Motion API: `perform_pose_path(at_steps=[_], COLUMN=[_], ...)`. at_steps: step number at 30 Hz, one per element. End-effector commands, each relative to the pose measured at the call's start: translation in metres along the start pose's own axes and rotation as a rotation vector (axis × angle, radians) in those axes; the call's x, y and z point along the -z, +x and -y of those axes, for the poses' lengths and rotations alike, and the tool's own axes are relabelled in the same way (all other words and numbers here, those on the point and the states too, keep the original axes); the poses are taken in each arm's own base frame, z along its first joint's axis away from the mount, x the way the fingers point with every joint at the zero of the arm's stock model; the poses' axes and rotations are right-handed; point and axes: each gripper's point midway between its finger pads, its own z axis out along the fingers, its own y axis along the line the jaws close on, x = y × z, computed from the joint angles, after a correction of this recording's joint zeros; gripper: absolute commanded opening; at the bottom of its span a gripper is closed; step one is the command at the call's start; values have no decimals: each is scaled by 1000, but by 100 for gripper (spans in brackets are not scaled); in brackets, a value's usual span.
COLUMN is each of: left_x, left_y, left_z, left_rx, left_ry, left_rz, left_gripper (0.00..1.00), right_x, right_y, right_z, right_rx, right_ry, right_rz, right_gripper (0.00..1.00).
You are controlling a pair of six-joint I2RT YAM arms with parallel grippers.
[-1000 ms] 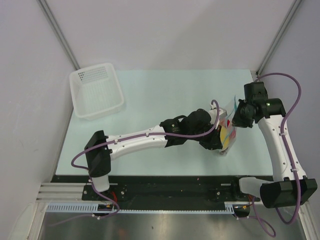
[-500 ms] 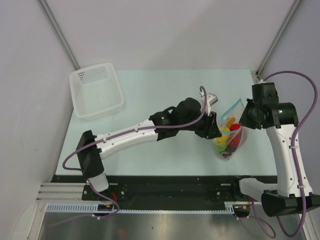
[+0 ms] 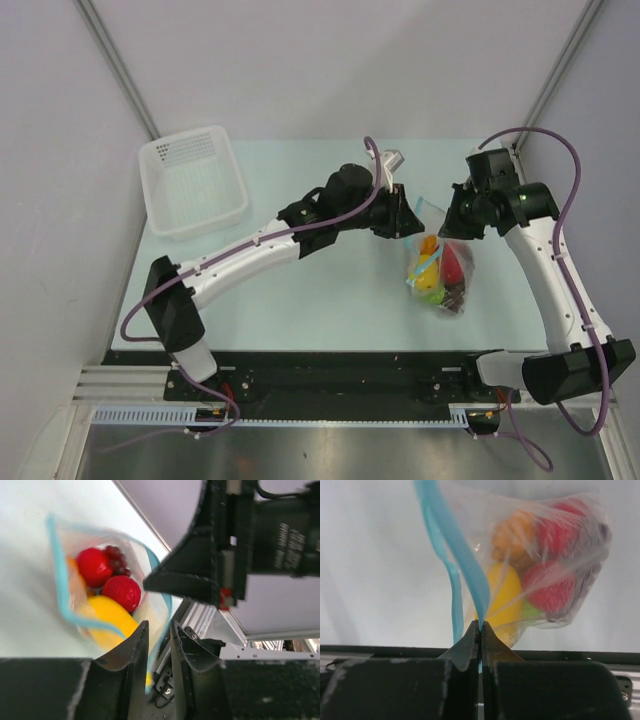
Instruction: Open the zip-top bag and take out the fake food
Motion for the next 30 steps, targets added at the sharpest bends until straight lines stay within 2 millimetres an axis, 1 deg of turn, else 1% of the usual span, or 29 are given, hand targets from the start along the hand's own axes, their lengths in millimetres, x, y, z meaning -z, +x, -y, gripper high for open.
perform_pose_path(at_steps=[1,3,4,5,7,9,10,12,13,14,16,17,18,19,21,22,24,25,26,27,28,29,30], left_x=[-16,-23,-33,-36,-48,-53,-57,-62,-67,-70,-74,-78,-79,-78,-78,-73,-65,-59,-57,-51,-48,-46,-43], left_y=[-7,-3,3,3,13,16,24,31,38,42,47,55,59,64,77,86,93,99,102,102,106,107,108], left_z=[3,0,-10,-10,-26,-32,-39,-44,-48,-52,-52,-56,-58,-59,-70,-76,-80,-87,-87,-84,-88,-86,-83], left_rx=[15,33,48,52,56,56,72,92,104,108,117,122,122,118,114,116,84,80,69,54,48,39,29], left_ry=[51,61,52,54,11,-9,-30,-35,-46,-56,-55,-64,-70,-87,-129,-164,-194,-232,-239,-241,-259,-262,-259], left_rz=[-3,-22,-46,-59,-89,-109,-132,-151,-169,-179,-202,-225,-237,-265,-310,-348,-372,-390,-397,-398,-401,-400,-403], left_gripper=[27,27,26,26,23,22,21,21,22,24,25,27,27,27,27,27,33,35,40,42,45,49,51], right_x=[-1,-4,-6,-7,-11,-12,-14,-16,-16,-17,-18,-19,-20,-21,-21,-21,-20,-20,-20,-20,-20,-20,-20], right_y=[-8,-7,-6,-6,-3,-2,0,3,3,4,5,7,8,7,7,7,8,9,9,10,11,12,14], right_z=[-42,-44,-44,-42,-39,-39,-38,-40,-40,-39,-39,-39,-39,-38,-38,-37,-36,-36,-36,-35,-35,-35,-35], right_rx=[-14,-19,-15,-16,-18,-25,-27,-33,-36,-38,-36,-30,-26,-23,-14,-12,-11,-8,-2,1,4,5,9], right_ry=[-196,-207,-204,-195,-173,-173,-172,-175,-178,-175,-170,-166,-163,-156,-150,-148,-143,-142,-142,-136,-137,-137,-134], right_rz=[2,-14,-23,-23,-36,-45,-55,-65,-65,-69,-66,-70,-72,-68,-62,-60,-60,-62,-62,-58,-59,-59,-60], right_gripper=[0,0,0,0,0,0,0,0,0,0,0,0,0,0,0,0,0,0,0,0,0,0,0])
